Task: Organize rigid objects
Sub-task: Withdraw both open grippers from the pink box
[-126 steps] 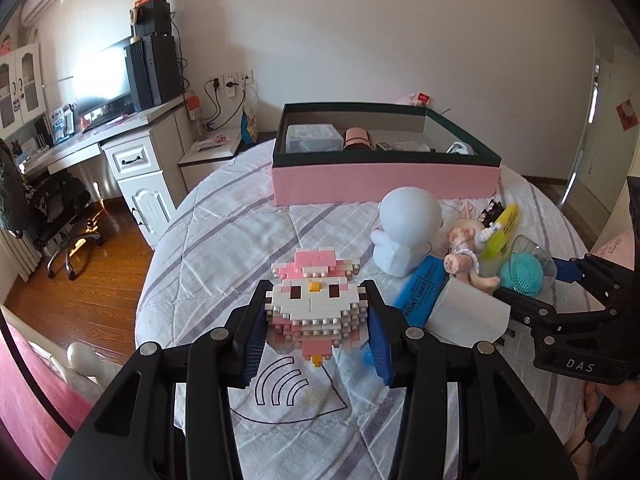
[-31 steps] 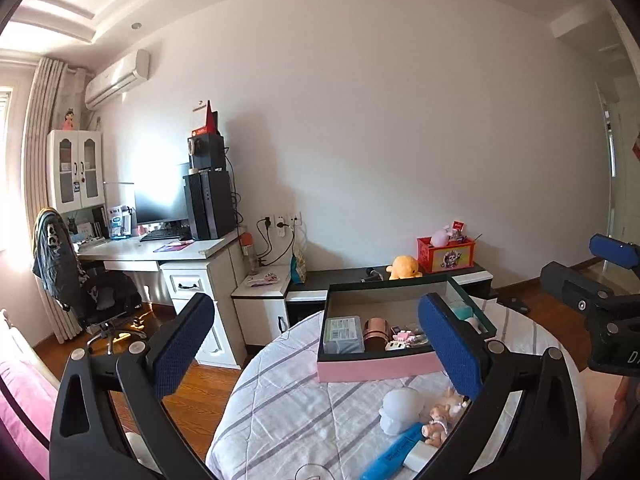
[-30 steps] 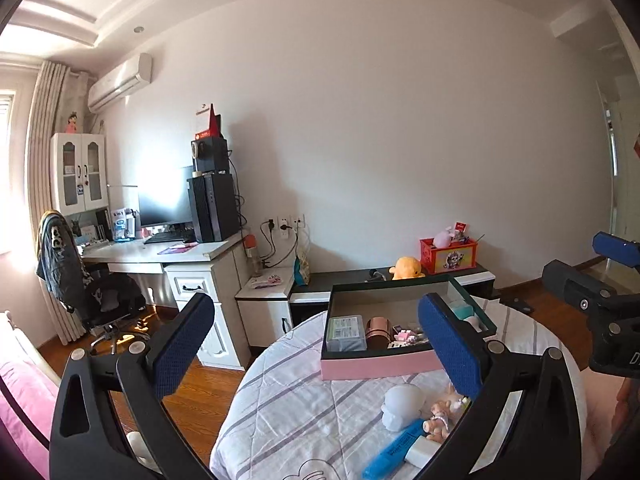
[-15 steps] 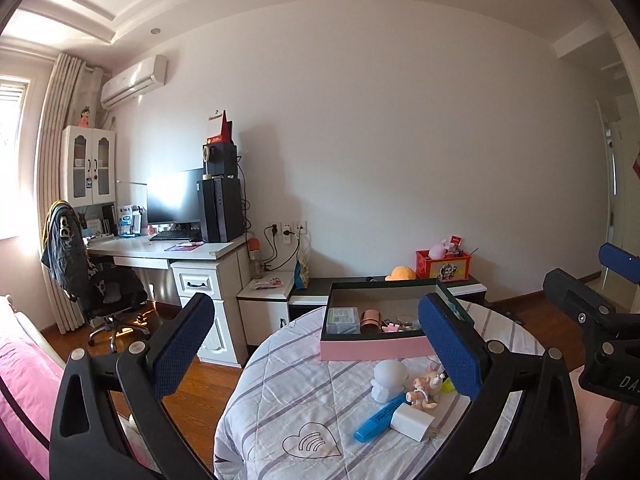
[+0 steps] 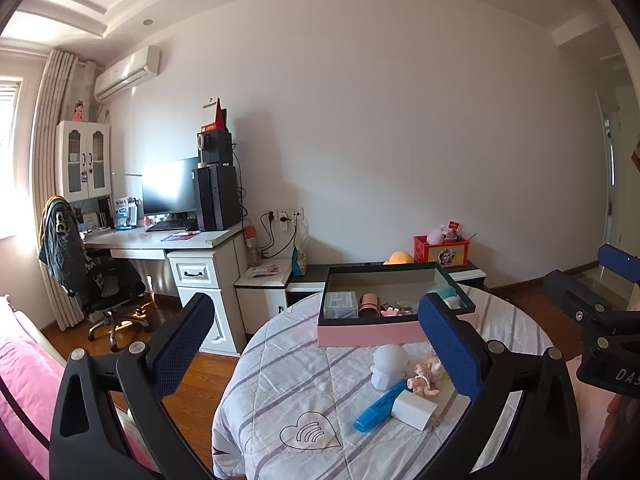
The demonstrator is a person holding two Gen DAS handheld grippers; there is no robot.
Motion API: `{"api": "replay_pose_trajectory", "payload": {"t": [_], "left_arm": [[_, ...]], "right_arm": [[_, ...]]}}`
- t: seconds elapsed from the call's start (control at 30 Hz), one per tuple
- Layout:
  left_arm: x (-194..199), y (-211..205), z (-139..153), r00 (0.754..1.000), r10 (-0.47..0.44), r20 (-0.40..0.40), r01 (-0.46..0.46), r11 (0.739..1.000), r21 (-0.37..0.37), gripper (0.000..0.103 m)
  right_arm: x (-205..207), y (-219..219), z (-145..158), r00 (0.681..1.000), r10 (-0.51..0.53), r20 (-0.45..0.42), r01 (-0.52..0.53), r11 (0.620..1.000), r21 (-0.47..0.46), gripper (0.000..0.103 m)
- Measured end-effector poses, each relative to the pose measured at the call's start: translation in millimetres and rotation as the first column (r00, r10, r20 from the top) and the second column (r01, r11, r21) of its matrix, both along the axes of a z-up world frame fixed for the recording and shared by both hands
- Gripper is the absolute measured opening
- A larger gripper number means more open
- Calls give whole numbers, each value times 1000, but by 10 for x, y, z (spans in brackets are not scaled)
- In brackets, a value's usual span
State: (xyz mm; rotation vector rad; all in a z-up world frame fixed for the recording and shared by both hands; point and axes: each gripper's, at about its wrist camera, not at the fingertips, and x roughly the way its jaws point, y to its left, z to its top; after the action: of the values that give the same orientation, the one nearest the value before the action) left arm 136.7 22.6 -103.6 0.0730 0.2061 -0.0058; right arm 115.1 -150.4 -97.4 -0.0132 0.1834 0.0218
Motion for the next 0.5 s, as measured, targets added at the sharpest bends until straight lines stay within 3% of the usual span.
{"api": "replay_pose_trajectory", "payload": {"t": [0.3,0.5], "left_arm": [[338,3,-428,987,-21,-157,24,999,23,103],[534,86,-698,969,6,-248,2,1000,30,103]], "right_arm": [[336,-46,-428,990,-13,-144,12,1000,-8,103],[700,24,-954,941,44,-335,-46,999,2,103]]}}
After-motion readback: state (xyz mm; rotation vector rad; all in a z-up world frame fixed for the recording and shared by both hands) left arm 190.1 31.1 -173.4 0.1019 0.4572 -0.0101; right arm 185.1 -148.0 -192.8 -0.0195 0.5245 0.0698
